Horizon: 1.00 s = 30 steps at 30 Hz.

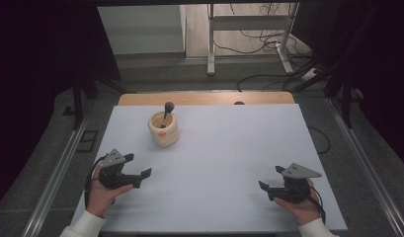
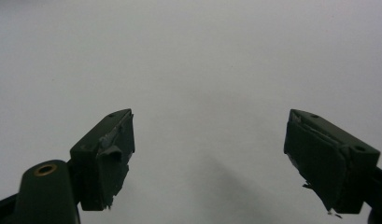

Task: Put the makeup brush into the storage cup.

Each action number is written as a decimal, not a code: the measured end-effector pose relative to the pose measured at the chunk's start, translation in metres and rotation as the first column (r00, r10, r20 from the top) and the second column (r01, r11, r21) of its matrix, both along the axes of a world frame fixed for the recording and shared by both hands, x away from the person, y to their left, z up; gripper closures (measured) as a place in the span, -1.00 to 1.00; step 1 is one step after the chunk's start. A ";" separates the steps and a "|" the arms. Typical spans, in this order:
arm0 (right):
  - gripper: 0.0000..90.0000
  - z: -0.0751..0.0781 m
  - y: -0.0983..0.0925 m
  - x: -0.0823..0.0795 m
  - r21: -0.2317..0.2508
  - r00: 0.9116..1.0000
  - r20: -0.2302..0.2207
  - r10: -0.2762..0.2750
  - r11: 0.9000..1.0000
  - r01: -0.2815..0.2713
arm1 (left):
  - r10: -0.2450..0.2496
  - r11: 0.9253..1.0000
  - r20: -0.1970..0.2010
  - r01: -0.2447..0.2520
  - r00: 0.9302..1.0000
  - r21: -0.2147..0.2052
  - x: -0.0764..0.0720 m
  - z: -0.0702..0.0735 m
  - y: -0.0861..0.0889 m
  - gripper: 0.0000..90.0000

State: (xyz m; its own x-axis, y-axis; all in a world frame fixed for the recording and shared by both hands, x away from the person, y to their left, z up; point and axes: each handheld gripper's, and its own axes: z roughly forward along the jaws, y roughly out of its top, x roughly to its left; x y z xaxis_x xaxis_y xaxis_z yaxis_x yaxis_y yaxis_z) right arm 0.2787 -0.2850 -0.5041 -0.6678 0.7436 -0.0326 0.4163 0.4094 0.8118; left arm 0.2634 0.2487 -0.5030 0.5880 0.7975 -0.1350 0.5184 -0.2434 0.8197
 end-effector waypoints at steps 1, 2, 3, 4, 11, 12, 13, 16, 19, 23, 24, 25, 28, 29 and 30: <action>-0.62 0.000 0.000 0.000 -0.001 1.000 -0.001 0.001 1.000 -0.001 | -0.002 1.000 -0.006 0.002 1.000 0.002 -0.002 -0.003 0.000 -0.80; -0.62 0.000 0.000 0.000 -0.004 1.000 0.001 0.001 1.000 -0.001 | -0.003 1.000 -0.009 0.003 1.000 0.007 -0.004 -0.005 0.000 -0.80; -0.62 0.000 0.000 0.000 -0.004 1.000 0.001 0.001 1.000 -0.001 | -0.006 1.000 -0.015 0.006 1.000 0.018 -0.006 -0.008 -0.001 -0.80; -0.62 0.000 0.000 0.000 -0.002 1.000 0.000 0.001 1.000 -0.001 | -0.007 0.999 -0.017 0.007 1.000 0.032 -0.009 -0.010 -0.001 -0.80; -0.62 -0.001 0.000 0.001 -0.002 1.000 -0.003 0.001 1.000 -0.001 | -0.009 0.998 -0.014 0.010 1.000 0.056 -0.019 -0.015 -0.003 -0.80; -0.62 -0.001 0.000 0.001 -0.003 1.000 -0.002 0.002 1.000 -0.002 | -0.008 0.998 -0.014 0.008 1.000 0.055 -0.019 -0.015 -0.003 -0.80; -0.62 -0.001 0.000 0.001 -0.002 1.000 -0.002 0.002 1.000 -0.002 | -0.005 0.998 -0.014 0.006 1.000 0.055 -0.019 -0.016 -0.003 -0.79; -0.62 -0.001 0.000 0.001 0.004 1.000 -0.005 0.002 1.000 -0.002 | -0.004 0.998 -0.012 0.005 1.000 0.060 -0.018 -0.017 -0.003 -0.79; -0.62 -0.001 0.000 0.002 0.003 1.000 -0.005 0.003 1.000 -0.003 | -0.006 0.998 -0.008 0.006 1.000 0.060 -0.018 -0.017 -0.003 -0.79; -0.62 -0.001 -0.001 0.002 0.002 1.000 -0.002 0.003 1.000 -0.003 | -0.003 0.998 -0.005 0.004 1.000 0.060 -0.018 -0.018 -0.004 -0.78; -0.62 -0.001 -0.002 0.002 0.002 1.000 -0.003 0.001 1.000 -0.001 | -0.006 0.998 -0.006 0.006 1.000 0.060 -0.018 -0.018 -0.004 -0.78; -0.62 0.000 -0.002 0.002 0.001 1.000 -0.001 0.000 1.000 0.000 | -0.006 0.998 -0.004 0.006 1.000 0.060 -0.018 -0.018 -0.004 -0.78; -0.62 -0.001 -0.001 0.002 0.002 1.000 -0.002 0.001 1.000 -0.001 | -0.006 0.998 0.002 0.006 1.000 0.057 -0.018 -0.018 -0.004 -0.78; -0.62 -0.001 -0.001 0.002 0.002 1.000 -0.003 0.001 1.000 -0.001 | -0.006 0.998 0.002 0.006 1.000 0.058 -0.018 -0.018 -0.004 -0.78; -0.62 -0.001 -0.001 0.002 0.001 1.000 -0.002 0.002 1.000 -0.002 | -0.007 0.998 0.003 0.007 1.000 0.057 -0.018 -0.018 -0.004 -0.78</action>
State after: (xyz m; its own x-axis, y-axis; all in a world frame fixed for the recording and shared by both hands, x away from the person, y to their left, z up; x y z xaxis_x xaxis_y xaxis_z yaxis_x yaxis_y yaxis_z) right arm 0.2805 -0.2855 -0.5047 -0.6693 0.7424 -0.0302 0.4174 0.4093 0.8113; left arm 0.2451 0.2444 -0.5206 0.5936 0.8000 -0.0873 0.5141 -0.2935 0.8060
